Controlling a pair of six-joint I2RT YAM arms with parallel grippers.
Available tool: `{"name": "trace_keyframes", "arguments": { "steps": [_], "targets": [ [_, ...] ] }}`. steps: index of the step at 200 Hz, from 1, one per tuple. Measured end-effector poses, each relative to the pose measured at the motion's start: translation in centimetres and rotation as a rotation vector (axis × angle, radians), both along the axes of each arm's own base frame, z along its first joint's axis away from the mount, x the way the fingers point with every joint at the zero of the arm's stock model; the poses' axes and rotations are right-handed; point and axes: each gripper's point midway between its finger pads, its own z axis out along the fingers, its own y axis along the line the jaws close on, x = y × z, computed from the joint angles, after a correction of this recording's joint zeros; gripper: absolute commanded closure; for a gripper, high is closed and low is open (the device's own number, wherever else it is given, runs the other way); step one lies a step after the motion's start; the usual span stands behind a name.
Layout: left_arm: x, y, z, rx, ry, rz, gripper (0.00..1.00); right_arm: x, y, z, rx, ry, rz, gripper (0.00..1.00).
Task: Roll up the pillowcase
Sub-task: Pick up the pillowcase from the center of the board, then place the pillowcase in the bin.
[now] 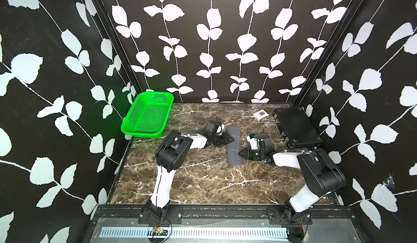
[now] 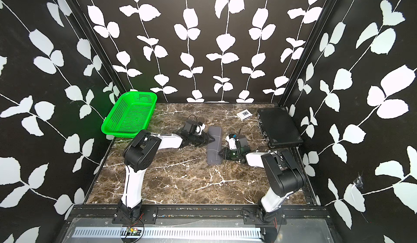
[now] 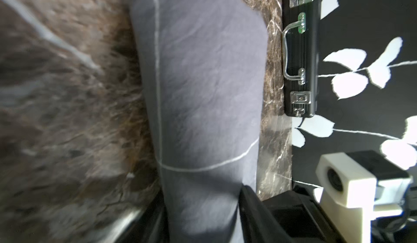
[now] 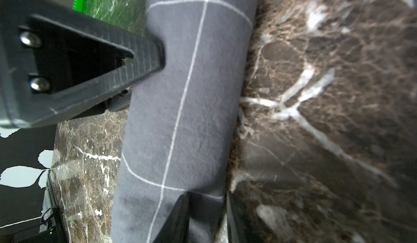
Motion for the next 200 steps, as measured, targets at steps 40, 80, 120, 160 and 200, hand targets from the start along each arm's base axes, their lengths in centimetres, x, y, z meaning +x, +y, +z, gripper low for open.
{"name": "trace_keyframes", "arguments": {
  "steps": [40, 80, 120, 160, 200],
  "targets": [
    [-0.1, -0.5, 0.1, -0.018, 0.029, -0.019, 0.86, 0.0, 0.0, 0.0, 0.000, -0.001, 0.000, 0.66],
    [0.4, -0.7, 1.3, -0.009, 0.032, -0.044, 1.00, 0.0, -0.4, 0.9, -0.026, -0.014, -0.003, 0.52],
    [1.0, 1.7, 3.3, 0.075, 0.034, -0.096, 1.00, 1.3, -1.1, 5.6, -0.052, -0.120, -0.022, 0.41],
    [4.1, 8.7, 9.8, 0.186, -0.056, -0.107, 1.00, 3.0, -2.1, 9.4, -0.084, -0.216, -0.055, 0.33],
    [6.4, 17.6, 16.1, 0.333, -0.178, -0.095, 1.00, 2.9, -3.8, 9.4, -0.180, -0.219, -0.081, 0.29]
  ]
}}
